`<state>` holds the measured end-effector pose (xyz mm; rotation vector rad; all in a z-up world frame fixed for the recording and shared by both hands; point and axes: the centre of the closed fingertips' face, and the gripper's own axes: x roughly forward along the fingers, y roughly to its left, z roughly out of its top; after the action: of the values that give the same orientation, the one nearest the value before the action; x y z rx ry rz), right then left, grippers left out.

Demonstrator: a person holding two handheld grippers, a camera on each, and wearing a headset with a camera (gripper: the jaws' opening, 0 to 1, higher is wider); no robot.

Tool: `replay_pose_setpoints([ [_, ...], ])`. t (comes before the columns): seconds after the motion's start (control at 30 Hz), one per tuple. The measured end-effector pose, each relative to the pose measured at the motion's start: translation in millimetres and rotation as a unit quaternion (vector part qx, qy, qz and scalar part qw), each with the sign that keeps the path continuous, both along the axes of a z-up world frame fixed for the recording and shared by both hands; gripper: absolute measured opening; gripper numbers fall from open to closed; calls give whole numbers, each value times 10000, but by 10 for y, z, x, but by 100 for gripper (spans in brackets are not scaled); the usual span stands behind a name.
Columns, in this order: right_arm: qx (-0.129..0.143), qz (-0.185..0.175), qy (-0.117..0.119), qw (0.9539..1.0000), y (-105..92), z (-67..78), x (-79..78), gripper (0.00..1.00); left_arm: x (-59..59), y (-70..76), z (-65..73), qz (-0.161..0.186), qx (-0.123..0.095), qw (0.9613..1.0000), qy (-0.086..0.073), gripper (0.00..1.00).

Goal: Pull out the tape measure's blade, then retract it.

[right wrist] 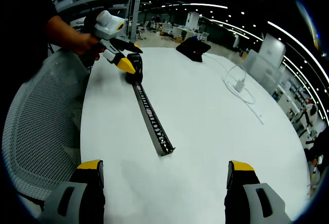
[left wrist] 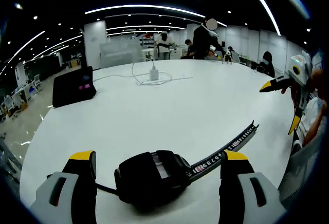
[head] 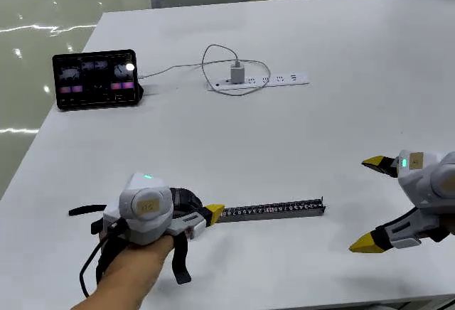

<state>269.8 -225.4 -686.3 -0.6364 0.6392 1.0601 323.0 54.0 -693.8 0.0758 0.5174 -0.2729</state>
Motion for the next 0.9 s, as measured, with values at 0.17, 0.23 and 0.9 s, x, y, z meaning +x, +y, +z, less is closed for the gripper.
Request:
replay_pose_setpoints([
  [0.17, -8, 101, 71, 9999, 65, -32, 61, 99, 14, 97, 1, 487, -177, 9985, -204, 99],
  [0.23, 48, 52, 149, 9999, 88, -41, 118, 99, 20, 123, -24, 636, -157, 9974, -295, 99],
  [0.9, -501, 784, 575, 9940, 242, -324, 306, 99, 104, 158, -117, 711, -60, 9951, -691, 99],
])
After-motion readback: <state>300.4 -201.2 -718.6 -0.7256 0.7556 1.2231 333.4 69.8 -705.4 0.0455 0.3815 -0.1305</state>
